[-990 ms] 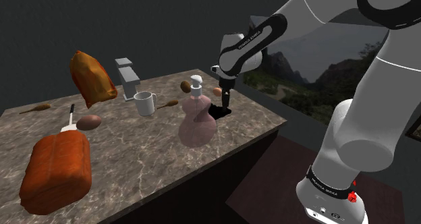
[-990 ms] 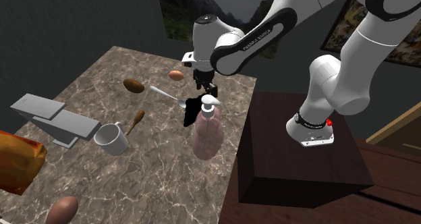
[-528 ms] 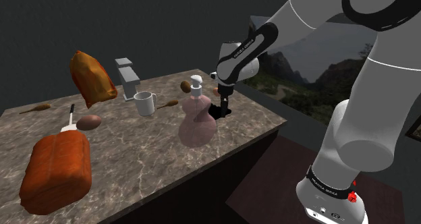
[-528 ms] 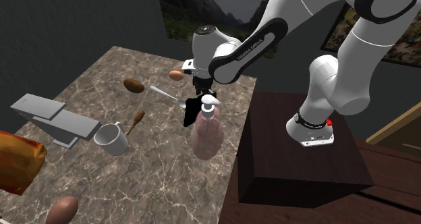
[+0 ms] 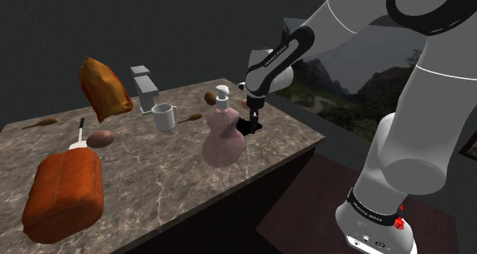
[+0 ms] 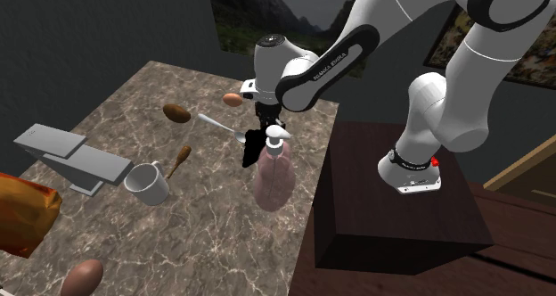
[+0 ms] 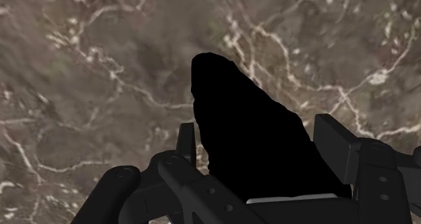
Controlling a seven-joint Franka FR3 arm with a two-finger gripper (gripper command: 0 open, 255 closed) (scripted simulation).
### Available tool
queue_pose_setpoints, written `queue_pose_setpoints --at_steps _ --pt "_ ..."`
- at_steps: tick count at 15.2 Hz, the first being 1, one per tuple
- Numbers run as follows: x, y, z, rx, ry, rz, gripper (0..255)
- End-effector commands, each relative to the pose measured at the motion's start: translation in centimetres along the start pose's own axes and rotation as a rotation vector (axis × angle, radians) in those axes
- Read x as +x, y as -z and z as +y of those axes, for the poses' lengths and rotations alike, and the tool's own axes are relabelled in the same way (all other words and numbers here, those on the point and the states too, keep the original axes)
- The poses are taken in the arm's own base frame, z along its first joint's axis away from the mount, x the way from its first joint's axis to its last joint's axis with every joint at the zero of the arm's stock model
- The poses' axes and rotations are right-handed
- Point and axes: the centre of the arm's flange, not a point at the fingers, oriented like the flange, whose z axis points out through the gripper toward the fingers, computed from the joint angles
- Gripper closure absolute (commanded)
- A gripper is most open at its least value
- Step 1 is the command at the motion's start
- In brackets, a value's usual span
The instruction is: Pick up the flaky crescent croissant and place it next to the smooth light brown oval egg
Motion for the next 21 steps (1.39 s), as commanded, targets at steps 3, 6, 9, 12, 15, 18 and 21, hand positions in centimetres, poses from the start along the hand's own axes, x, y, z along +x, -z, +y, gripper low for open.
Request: queue_pose_setpoints --at_steps 3,6,9,12,15,18,21 --pt "0.0 0.0 0.0 0.000 0.000 0.000 255" --pt "0.0 0.0 0.0 0.000 0.000 0.000 255" --pt "0.0 0.5 0.0 0.000 0.000 0.000 255" --pt "0.1 2.1 0.0 0.000 0.000 0.000 255" --pt "0.2 3.7 -0.1 0.000 0.000 0.000 255" --pt "0.3 5.3 -0.1 0.000 0.000 0.000 255" --pt "0.4 6.9 -0.1 0.000 0.000 0.000 255"
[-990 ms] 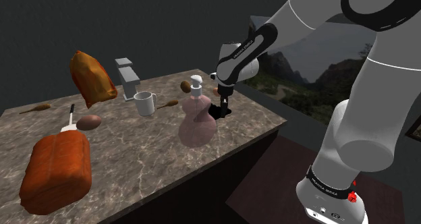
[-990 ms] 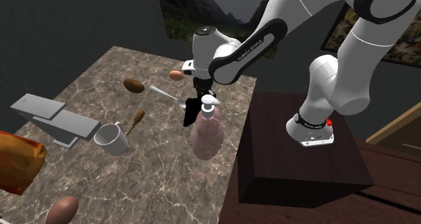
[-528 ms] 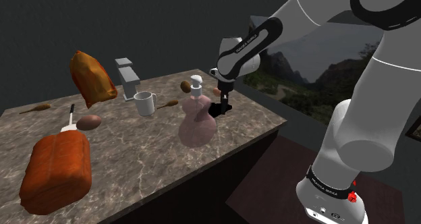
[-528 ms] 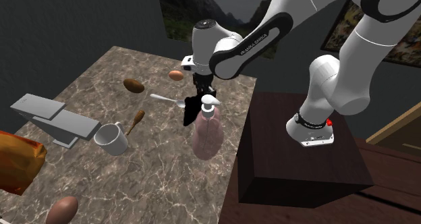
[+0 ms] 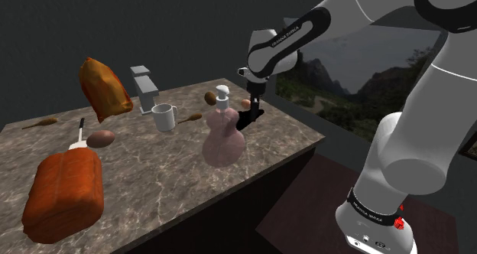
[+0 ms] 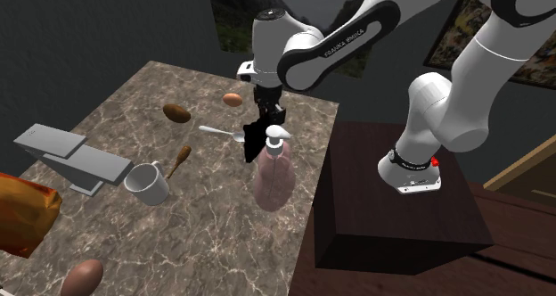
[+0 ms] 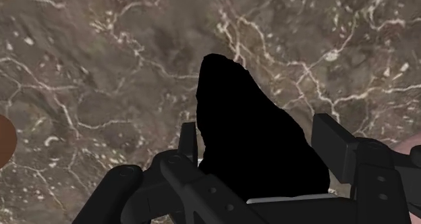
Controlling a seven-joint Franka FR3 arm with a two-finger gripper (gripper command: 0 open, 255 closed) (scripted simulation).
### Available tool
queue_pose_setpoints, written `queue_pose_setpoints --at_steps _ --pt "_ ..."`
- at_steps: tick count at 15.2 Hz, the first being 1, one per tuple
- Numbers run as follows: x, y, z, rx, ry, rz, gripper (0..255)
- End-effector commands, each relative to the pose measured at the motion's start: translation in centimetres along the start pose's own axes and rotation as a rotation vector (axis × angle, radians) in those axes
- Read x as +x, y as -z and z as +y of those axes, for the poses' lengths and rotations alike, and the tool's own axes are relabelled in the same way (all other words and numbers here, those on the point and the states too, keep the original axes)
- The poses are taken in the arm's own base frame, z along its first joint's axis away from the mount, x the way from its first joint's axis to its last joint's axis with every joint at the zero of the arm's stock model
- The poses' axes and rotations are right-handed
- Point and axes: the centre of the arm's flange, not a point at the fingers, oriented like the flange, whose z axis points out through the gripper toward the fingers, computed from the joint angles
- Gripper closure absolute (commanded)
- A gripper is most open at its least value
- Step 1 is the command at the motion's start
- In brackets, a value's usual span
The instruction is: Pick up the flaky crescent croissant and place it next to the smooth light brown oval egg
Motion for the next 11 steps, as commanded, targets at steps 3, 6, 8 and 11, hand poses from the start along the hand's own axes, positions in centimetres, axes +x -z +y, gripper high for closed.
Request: queue_pose_setpoints --at_steps 3,6,8,11 --pt "0.2 2.1 -0.1 0.000 0.000 0.000 255" --pt "0.3 3.7 -0.1 0.000 0.000 0.000 255" --pt "0.3 4.8 -0.1 0.000 0.000 0.000 255" --pt "0.4 6.3 -0.2 0.000 0.000 0.000 255"
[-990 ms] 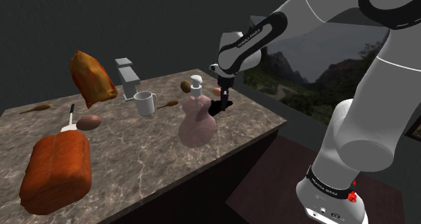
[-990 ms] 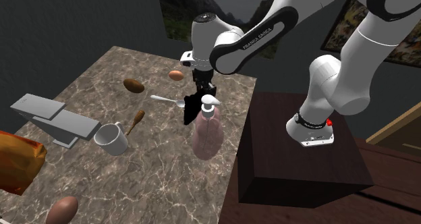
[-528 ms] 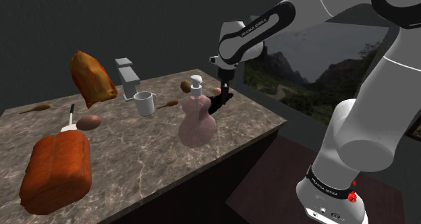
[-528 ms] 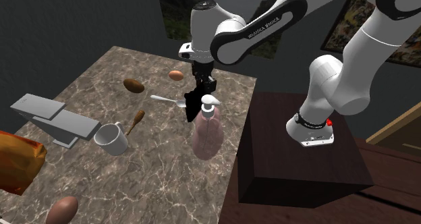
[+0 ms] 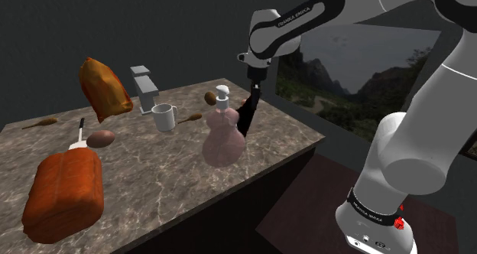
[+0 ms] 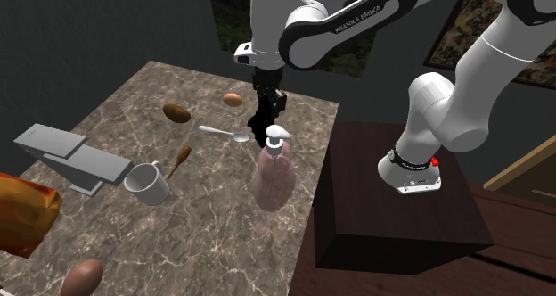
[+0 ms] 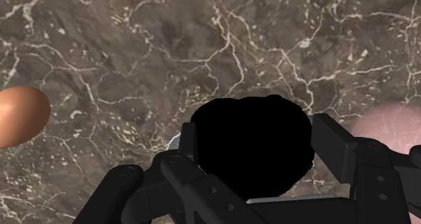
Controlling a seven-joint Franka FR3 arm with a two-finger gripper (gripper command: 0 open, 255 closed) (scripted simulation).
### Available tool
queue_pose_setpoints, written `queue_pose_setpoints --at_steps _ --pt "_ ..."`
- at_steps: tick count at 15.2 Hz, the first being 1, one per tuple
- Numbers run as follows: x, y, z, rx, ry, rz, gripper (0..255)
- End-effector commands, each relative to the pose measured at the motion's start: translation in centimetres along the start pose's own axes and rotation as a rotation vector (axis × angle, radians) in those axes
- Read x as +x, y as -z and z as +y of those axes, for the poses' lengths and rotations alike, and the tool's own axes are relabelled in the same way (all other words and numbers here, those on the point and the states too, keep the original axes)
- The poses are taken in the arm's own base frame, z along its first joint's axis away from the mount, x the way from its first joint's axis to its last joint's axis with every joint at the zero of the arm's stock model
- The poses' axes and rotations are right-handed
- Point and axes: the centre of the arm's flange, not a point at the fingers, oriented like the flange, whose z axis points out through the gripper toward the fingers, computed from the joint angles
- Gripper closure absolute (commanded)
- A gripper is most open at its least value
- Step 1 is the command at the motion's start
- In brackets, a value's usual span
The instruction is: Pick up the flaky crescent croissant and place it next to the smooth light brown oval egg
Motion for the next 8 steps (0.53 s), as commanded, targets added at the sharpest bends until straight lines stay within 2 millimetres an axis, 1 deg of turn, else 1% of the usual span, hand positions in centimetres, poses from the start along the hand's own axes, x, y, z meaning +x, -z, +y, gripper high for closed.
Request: queue_pose_setpoints --at_steps 1,5,6,8 --pt "0.1 1.1 0.1 0.000 0.000 0.000 255" --pt "0.2 3.2 0.0 0.000 0.000 0.000 255" --pt "0.2 3.3 0.0 0.000 0.000 0.000 255" --pt "2.6 3.2 -1.1 0.000 0.000 0.000 255"
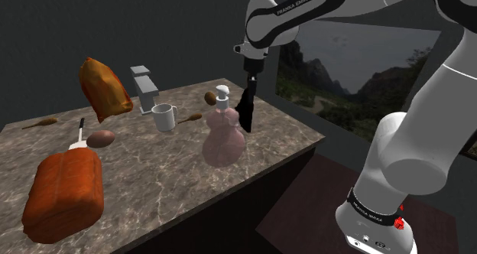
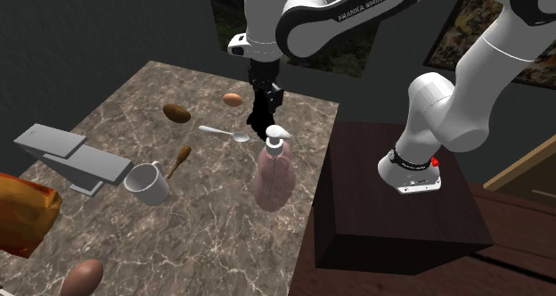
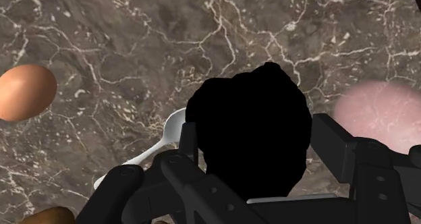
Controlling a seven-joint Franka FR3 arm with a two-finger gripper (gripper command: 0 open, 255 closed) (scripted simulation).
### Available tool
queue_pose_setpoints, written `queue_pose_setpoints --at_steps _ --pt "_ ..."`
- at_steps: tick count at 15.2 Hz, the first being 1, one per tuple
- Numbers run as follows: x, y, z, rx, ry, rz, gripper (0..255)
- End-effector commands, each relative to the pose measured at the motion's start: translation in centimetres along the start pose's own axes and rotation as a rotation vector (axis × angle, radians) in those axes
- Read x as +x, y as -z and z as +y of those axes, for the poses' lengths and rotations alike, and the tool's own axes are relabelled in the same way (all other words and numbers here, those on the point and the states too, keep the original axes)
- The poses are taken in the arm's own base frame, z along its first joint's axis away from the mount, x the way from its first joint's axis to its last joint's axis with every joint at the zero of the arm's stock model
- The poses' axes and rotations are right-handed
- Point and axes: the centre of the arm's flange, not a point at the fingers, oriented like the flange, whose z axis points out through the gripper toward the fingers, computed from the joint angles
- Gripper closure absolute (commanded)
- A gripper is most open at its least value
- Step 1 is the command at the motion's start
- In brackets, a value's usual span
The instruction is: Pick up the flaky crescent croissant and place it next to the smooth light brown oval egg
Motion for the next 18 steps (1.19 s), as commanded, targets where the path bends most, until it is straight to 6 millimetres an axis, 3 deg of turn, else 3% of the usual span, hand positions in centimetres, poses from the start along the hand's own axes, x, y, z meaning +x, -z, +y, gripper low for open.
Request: queue_pose_setpoints --at_steps 1,18 --pt "2.1 0.0 -1.1 0.000 0.000 0.000 255" --pt "22.5 -1.3 -10.5 0.000 0.000 0.000 255"
